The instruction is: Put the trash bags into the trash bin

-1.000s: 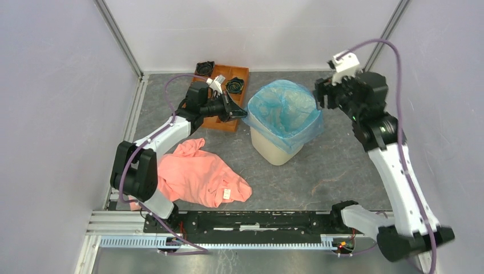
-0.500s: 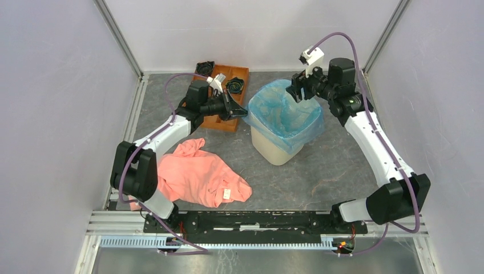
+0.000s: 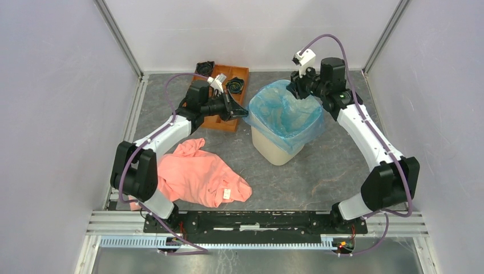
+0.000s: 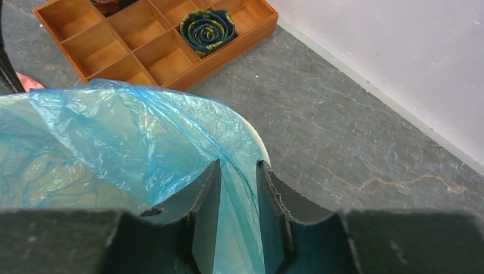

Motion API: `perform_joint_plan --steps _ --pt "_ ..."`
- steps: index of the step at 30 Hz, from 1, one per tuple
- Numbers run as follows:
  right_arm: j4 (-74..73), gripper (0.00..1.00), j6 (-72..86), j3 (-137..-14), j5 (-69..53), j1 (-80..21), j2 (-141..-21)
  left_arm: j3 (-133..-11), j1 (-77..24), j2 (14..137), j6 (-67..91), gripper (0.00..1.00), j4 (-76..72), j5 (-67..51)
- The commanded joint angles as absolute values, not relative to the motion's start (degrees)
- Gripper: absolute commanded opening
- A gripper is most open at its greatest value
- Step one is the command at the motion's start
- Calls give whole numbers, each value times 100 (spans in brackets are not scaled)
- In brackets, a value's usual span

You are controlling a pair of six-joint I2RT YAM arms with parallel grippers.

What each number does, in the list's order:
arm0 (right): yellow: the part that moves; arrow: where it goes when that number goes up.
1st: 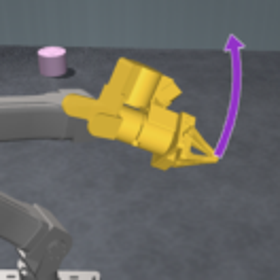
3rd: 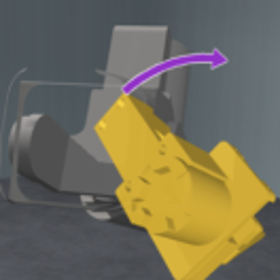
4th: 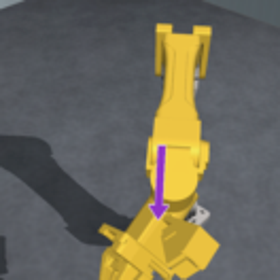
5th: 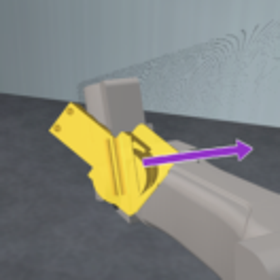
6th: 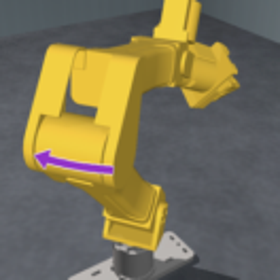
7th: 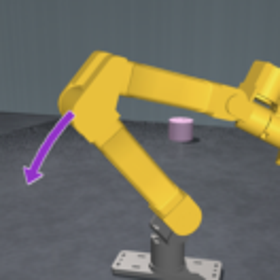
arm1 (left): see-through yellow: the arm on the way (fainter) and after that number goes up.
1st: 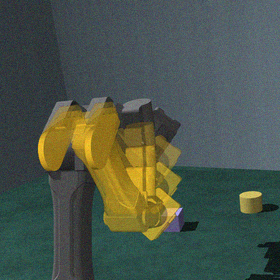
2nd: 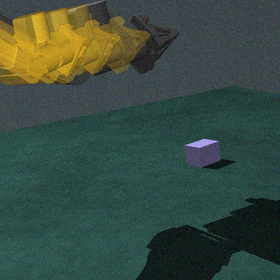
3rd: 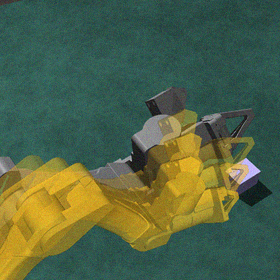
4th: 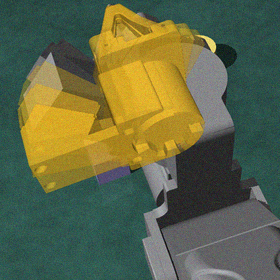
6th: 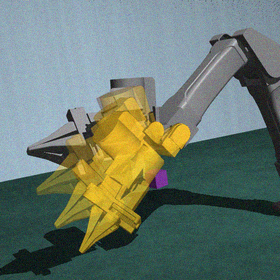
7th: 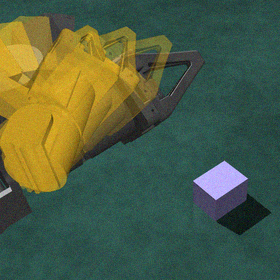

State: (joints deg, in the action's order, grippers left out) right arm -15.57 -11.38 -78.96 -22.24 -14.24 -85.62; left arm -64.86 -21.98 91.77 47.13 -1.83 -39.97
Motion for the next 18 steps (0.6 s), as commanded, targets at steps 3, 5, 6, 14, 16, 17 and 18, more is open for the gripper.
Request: perform_joint_plan --steps 3,5,6,14,16,17,18 --pt "-1226 30 -1128 -8192 -2030 -1422 -8609 -6671 -2250 9007 4675 2 -225 -4028" --pt "-1224 29 -1052 -8252 -1944 -1416 -8652 -6669 -2250 9006 4647 2 -193 -4018" --pt "-1295 30 -1023 -8318 -1922 -1417 -8701 -6675 -2250 8999 4630 2 -168 -4017" --pt "-1320 44 -776 -8411 -2026 -1404 -8605 -6654 -2250 8954 4562 2 -85 -3982" --pt "-1292 37 -741 -8431 -2004 -1387 -8612 -6662 -2250 8965 4562 2 -88 -3981" --pt "-1321 34 -731 -8458 -1982 -1374 -8651 -6662 -2250 8969 4562 2 -92 -3981" --pt "-1348 30 -734 -8495 -1987 -1363 -8693 -6669 -2250 8972 4566 2 -95 -3984"
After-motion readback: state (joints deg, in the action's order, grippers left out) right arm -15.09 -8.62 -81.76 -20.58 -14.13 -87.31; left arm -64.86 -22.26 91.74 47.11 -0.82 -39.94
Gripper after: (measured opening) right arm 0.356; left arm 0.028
